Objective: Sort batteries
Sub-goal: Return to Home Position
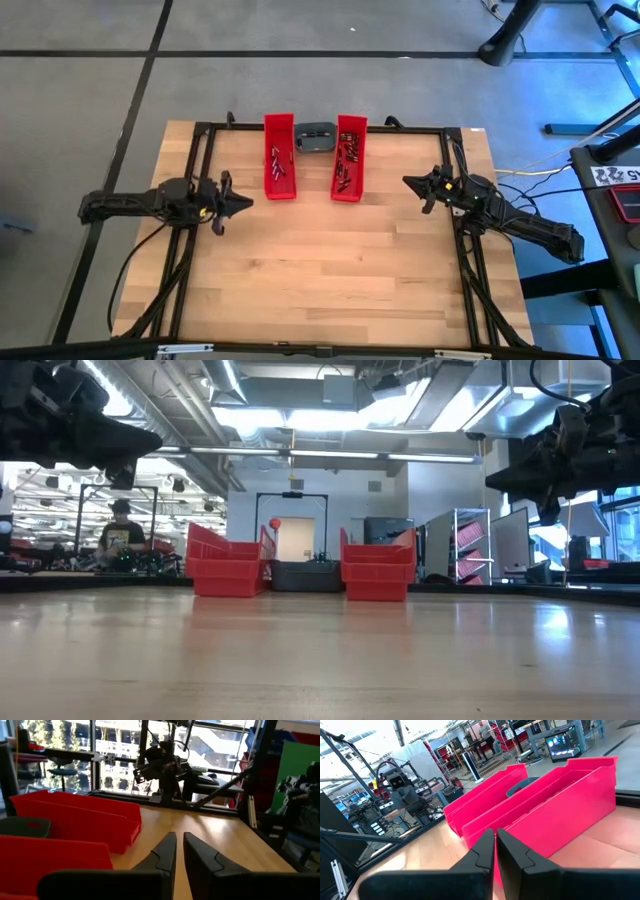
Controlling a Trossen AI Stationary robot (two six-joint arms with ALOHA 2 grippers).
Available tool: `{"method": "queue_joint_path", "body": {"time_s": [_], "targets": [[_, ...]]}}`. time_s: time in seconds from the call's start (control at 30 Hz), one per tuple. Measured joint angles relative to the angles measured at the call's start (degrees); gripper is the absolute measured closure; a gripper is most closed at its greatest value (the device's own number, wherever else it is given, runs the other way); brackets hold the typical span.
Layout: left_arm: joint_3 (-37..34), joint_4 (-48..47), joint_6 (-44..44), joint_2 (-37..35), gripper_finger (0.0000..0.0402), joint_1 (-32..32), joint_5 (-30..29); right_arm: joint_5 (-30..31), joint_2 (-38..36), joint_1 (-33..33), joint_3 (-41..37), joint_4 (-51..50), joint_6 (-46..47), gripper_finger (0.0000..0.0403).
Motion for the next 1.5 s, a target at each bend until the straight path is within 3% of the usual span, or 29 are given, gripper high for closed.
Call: {"method": "queue_joint_path", "body": {"time_s": [1.13,1.23,1.3,1.5], "targets": [[0.0,0.0,2.2,0.1,0.0382,-0.2,0.2,-0.1,0.0,0.0,0.0,0.0,0.0,0.0381],[0.0,0.0,2.2,0.1,0.0382,-0.1,0.2,1.5,-2.7,4.3,0.0,-0.2,-1.3,0.0381],[0.0,0.0,2.2,0.2,0.0382,-0.1,0.3,3.0,-3.2,8.1,0.0,0.4,-10.3,0.0381],[0.0,-0.1,2.2,0.3,0.0382,-0.1,0.4,1.3,-3.1,21.9,0.0,-0.5,-25.0,0.0381]]}}
